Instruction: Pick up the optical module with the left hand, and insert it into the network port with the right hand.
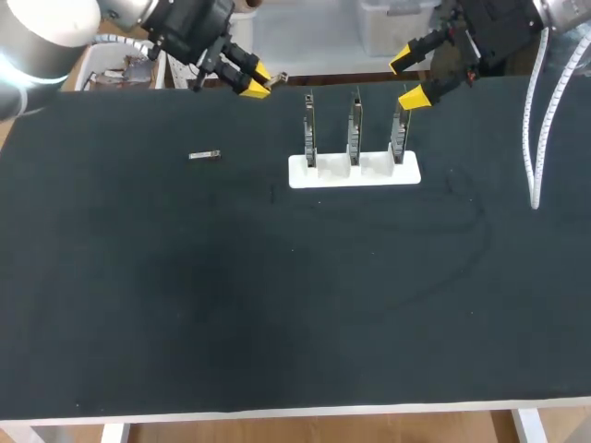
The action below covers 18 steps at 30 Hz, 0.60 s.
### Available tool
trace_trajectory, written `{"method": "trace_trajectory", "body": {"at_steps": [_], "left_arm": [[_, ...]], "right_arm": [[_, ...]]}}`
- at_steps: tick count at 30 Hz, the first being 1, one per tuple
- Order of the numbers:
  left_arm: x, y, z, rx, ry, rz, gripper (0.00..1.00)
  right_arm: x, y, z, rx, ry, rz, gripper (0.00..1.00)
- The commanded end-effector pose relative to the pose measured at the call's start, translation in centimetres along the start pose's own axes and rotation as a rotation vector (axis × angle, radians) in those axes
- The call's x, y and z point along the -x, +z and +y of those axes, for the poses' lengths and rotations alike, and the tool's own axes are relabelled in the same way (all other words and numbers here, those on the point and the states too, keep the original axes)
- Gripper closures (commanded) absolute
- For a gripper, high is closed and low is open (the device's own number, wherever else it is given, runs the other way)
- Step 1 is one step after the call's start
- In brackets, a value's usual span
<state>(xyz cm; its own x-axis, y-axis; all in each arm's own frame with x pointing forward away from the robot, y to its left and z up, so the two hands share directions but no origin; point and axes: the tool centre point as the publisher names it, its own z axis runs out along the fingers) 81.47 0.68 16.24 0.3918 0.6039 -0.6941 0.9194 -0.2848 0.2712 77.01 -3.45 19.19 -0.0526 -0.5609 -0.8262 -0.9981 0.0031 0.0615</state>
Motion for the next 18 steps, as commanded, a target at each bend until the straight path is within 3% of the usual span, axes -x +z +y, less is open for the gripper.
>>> {"method": "trace_trajectory", "body": {"at_steps": [1,18], "left_arm": [[-0.55,0.27,0.57,-0.001,0.015,-0.012,1.00],[-0.37,0.31,0.51,0.000,0.031,-0.010,1.00]], "right_arm": [[0.03,0.02,-0.08,0.001,0.000,0.000,0.00],[0.03,0.02,-0.08,0.001,0.000,0.000,0.00]]}}
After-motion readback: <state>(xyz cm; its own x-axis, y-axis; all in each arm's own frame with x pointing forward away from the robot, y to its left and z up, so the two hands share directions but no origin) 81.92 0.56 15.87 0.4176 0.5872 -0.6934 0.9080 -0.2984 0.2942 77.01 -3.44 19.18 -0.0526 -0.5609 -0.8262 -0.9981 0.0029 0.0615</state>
